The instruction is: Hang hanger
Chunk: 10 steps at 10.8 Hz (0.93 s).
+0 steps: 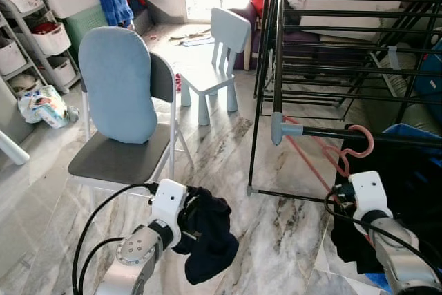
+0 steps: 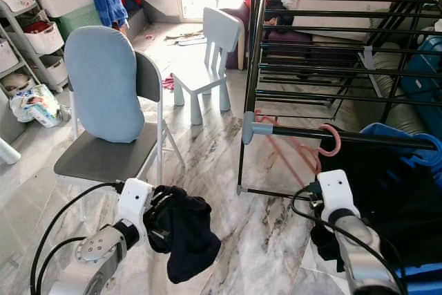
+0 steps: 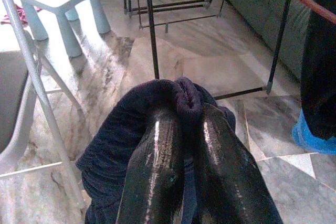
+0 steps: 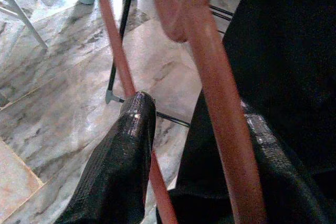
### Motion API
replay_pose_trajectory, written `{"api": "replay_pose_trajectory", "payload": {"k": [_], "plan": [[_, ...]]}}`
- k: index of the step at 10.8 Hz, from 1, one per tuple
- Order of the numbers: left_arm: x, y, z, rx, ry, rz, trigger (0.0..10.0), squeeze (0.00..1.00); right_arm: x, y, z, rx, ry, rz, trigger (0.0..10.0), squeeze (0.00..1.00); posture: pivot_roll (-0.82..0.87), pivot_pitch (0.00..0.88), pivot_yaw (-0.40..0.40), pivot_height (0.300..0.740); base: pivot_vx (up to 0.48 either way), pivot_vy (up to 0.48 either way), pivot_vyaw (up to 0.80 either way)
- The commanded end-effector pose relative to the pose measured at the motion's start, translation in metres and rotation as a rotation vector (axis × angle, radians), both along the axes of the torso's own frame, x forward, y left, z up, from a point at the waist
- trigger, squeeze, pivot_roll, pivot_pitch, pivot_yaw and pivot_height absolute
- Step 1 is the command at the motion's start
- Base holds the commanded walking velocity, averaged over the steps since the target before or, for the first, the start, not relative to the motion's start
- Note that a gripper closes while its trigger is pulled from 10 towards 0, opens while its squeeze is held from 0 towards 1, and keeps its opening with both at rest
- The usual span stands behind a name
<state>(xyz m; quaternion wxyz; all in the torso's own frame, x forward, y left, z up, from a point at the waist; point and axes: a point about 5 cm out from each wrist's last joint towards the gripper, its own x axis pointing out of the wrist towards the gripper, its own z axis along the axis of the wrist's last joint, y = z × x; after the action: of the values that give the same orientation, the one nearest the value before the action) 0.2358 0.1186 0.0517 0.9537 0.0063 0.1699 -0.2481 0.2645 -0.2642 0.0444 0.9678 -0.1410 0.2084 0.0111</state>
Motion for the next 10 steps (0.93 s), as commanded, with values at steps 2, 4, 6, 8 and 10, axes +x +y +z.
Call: {"api": "replay_pose_trajectory", "payload": {"k": [2, 4, 6, 8, 10], "plan": [[0.0039, 0.0, 0.0053, 0.005, -0.025, -0.013, 10.0, 0.0, -0.0013, -0.0032, 0.0103, 0.044, -0.026, 0.034, 10.0, 1.0, -0.13, 0.0, 0.053, 0.74, 0.0, 0.0, 0.0], [0.0045, -0.0008, 0.005, 0.002, -0.022, -0.017, 10.0, 0.0, -0.0034, -0.0031, 0.0091, 0.036, -0.015, 0.04, 10.0, 1.0, -0.13, 0.0, 0.053, 0.74, 0.0, 0.0, 0.0], [0.0049, -0.0007, 0.0049, 0.003, -0.023, -0.015, 10.0, 0.0, -0.0036, -0.0014, 0.0101, 0.059, -0.009, 0.067, 10.0, 0.0, -0.13, 0.0, 0.052, 0.74, 0.0, 0.0, 0.0], [0.0049, -0.0003, 0.0047, 0.004, -0.022, -0.016, 10.0, 0.0, -0.004, -0.0063, 0.0122, 0.05, -0.002, 0.066, 10.0, 0.0, -0.13, 0.0, 0.053, 0.74, 0.0, 0.0, 0.0], [0.0048, -0.0006, 0.0044, 0.004, -0.019, -0.02, 10.0, 0.0, -0.0045, -0.0085, 0.0142, 0.052, -0.003, 0.069, 10.0, 0.0, -0.13, 0.0, 0.053, 0.74, 0.0, 0.0, 0.0]]}}
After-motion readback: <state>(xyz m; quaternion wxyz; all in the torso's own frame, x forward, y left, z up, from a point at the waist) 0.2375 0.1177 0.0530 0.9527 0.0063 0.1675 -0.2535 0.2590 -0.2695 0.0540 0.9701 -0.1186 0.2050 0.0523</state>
